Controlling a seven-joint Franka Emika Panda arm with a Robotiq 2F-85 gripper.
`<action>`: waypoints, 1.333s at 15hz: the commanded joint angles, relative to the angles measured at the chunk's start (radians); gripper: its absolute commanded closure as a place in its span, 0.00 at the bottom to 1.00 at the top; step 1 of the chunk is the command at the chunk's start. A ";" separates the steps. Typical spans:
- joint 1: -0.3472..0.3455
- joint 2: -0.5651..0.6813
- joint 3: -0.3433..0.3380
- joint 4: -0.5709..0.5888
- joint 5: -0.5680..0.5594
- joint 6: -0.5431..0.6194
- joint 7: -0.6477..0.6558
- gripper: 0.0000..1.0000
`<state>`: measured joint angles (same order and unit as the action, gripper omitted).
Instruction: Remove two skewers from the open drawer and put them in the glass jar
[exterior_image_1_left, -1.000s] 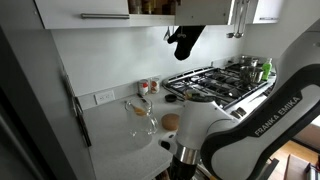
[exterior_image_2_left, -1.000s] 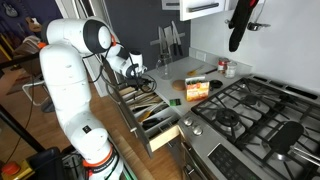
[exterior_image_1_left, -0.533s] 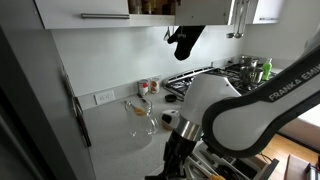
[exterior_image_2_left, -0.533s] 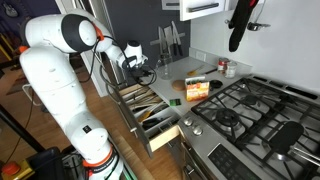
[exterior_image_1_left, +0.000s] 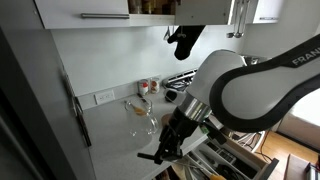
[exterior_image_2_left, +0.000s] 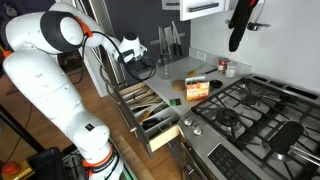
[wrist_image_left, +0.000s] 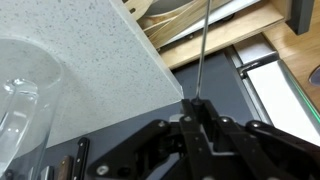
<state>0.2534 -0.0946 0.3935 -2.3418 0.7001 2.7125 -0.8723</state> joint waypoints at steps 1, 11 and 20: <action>0.056 0.005 -0.050 0.012 0.029 0.036 -0.018 0.96; 0.117 -0.036 -0.084 0.236 0.606 0.438 -0.423 0.96; 0.126 -0.010 -0.078 0.365 0.738 0.525 -0.618 0.85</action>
<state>0.3798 -0.1048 0.3155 -1.9768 1.4381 3.2377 -1.4905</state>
